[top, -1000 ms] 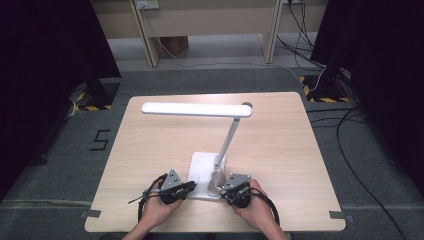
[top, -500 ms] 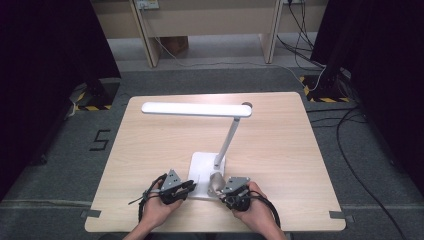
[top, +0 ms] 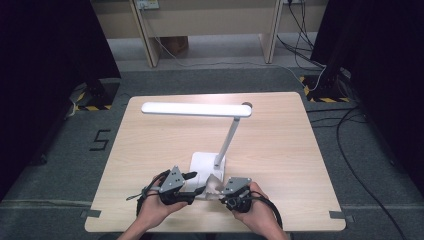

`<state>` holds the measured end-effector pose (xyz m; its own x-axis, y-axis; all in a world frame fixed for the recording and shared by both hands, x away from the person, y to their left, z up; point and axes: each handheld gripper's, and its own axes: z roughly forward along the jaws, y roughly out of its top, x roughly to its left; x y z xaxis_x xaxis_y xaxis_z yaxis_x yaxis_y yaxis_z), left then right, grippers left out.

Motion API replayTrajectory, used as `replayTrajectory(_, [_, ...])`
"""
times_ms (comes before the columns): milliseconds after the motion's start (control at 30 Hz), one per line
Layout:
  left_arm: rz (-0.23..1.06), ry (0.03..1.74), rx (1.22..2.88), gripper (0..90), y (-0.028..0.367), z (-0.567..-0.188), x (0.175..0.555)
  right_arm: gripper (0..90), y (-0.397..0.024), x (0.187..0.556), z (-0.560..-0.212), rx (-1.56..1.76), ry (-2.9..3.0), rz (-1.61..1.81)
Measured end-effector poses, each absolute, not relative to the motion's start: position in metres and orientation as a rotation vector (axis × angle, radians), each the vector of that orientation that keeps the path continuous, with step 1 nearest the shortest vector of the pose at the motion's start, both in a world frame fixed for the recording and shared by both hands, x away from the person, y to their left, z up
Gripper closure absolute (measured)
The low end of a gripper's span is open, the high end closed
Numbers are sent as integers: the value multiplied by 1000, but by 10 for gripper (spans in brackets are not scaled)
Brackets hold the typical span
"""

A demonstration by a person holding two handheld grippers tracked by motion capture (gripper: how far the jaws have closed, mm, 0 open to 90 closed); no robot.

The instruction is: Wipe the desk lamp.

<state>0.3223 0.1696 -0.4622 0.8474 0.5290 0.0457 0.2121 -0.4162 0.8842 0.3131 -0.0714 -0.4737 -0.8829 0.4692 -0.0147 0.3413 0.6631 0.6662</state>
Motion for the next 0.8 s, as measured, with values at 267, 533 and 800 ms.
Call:
replayTrajectory(267, [347,421,2050,347,157,-450,317,839,-69,312,-467,625,2706,1038])
replayTrajectory(533, [374,304,2162,344,145,-458,320,835,-67,315,-461,631,2685,1048])
replayTrajectory(800, [352,251,2212,462,146,-469,327,829,-66,318,-458,630,2659,1054])
